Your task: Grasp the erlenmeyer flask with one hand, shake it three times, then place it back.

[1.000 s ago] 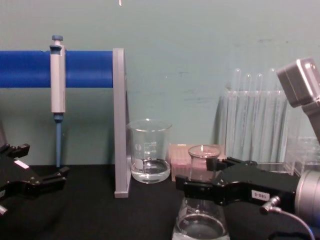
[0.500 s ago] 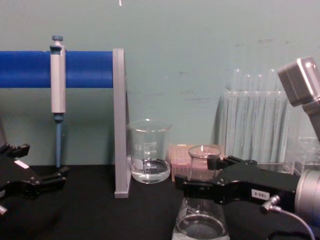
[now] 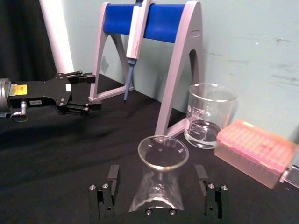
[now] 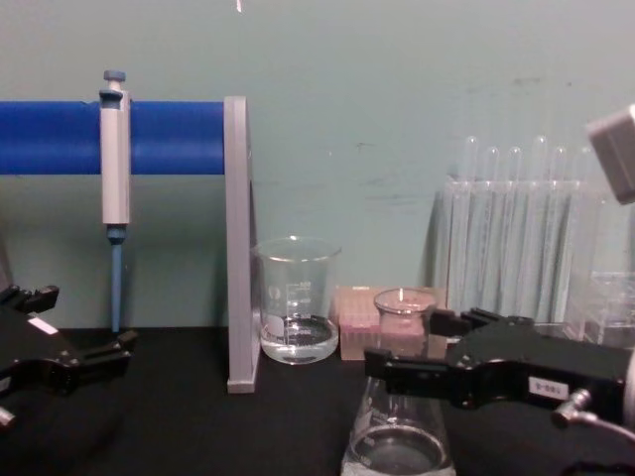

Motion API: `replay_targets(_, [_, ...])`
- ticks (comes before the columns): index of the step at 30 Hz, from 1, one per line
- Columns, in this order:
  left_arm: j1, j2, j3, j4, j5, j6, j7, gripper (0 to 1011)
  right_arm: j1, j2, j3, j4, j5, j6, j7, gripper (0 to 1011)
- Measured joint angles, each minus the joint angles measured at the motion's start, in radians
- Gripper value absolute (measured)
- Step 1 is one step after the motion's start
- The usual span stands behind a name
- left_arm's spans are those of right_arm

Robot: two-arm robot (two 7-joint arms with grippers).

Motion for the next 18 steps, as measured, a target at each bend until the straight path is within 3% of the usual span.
replay_targets(18, [0.000, 0.000, 0.000, 0.000, 0.000, 0.000, 0.000, 1001, -0.091, 0.095, 0.057, -0.116, 0.052, 0.018, -0.004, 1000])
